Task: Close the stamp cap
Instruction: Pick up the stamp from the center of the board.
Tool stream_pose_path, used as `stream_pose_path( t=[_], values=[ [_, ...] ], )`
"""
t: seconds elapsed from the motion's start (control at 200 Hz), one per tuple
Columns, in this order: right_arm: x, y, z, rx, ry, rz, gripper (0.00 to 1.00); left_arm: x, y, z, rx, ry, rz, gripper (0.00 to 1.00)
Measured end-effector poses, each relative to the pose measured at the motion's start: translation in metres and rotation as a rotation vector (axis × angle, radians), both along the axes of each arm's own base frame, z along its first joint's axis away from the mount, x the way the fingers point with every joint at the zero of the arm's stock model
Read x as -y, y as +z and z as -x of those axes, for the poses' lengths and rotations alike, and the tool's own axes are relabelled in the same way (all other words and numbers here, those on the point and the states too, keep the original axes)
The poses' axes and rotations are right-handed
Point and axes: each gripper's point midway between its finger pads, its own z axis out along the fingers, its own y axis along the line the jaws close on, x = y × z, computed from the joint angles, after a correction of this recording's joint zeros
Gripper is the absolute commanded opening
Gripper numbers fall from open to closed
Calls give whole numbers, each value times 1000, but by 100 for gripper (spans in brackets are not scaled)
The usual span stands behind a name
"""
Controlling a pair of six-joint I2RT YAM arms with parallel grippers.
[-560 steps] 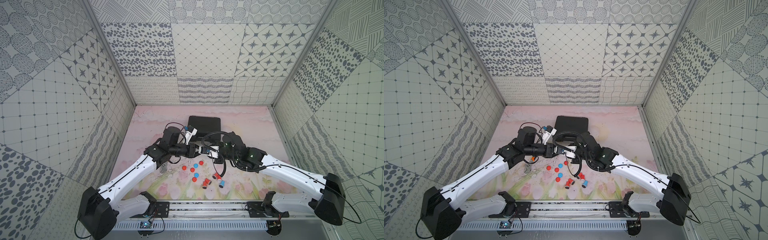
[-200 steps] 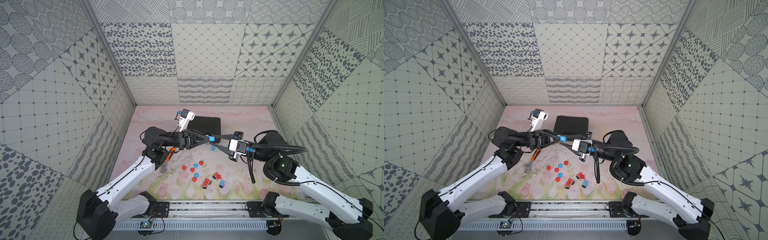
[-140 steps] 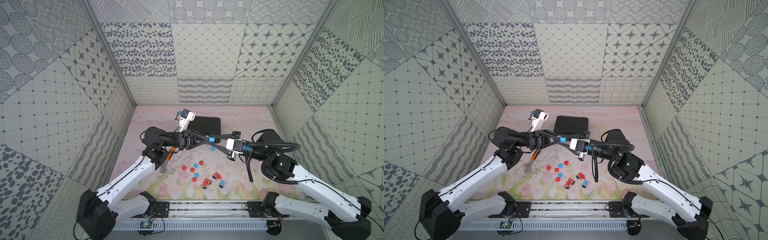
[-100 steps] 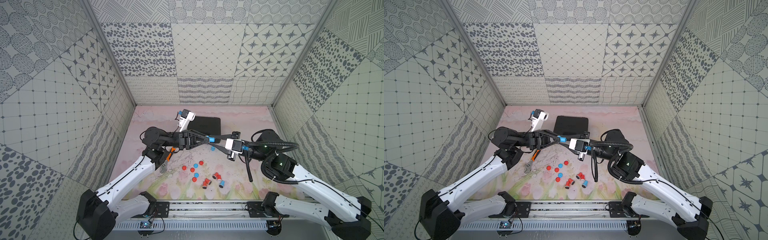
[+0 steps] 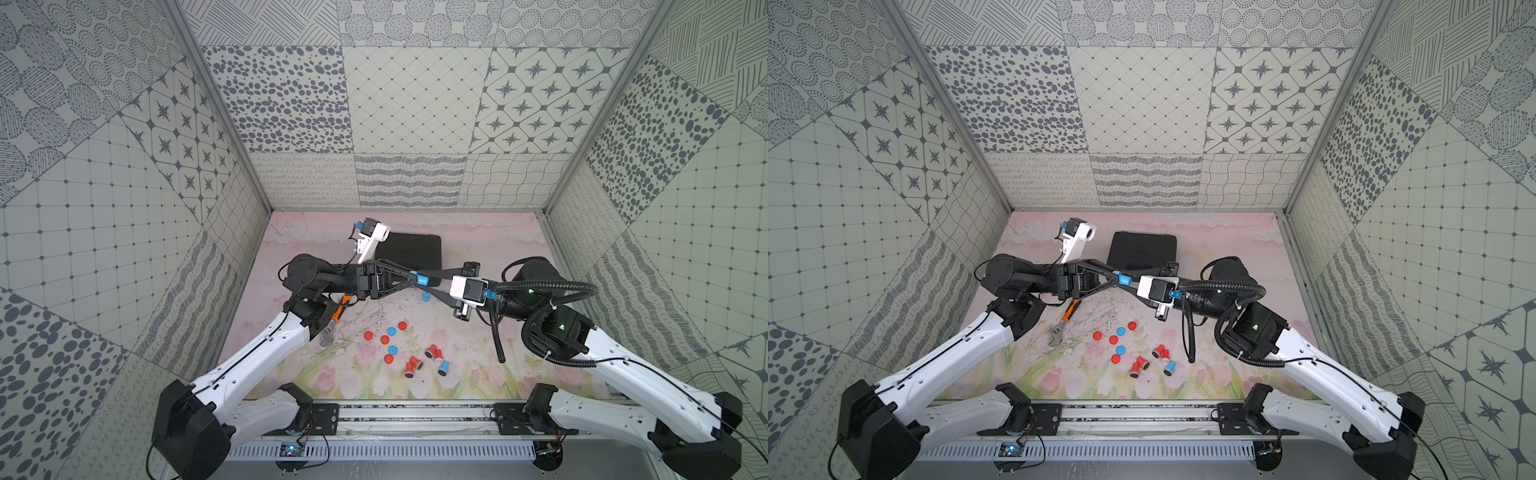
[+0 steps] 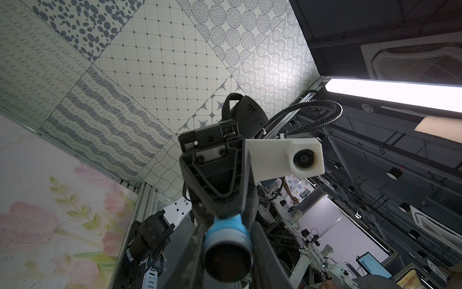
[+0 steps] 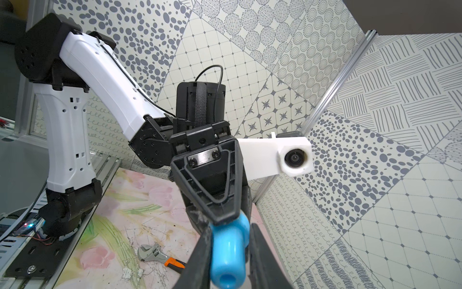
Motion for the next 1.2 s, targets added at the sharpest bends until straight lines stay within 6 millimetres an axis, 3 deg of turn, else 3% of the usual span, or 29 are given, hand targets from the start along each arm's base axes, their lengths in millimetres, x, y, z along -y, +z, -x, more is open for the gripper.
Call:
stream_pose_path(
  t=[0.145, 0.345, 0.65, 0.761, 0.846, 1.196],
  values=[
    [0, 0, 0, -1, 0, -1, 23, 0, 1, 0, -1, 0, 4, 1],
    [-1, 1, 1, 0, 0, -3, 28, -1, 4, 2, 6, -2, 13, 1],
    [-1, 2, 0, -2, -1, -7, 17, -2, 6, 3, 10, -1, 21, 1],
    [-1, 1, 0, -3, 0, -6, 28, -2, 5, 3, 9, 0, 21, 1],
    [-2, 1, 1, -9, 5, -6, 28, -2, 4, 3, 8, -1, 19, 1],
    [-3, 4, 5, -20, 16, -8, 14, -4, 6, 5, 14, -1, 22, 1]
  ],
)
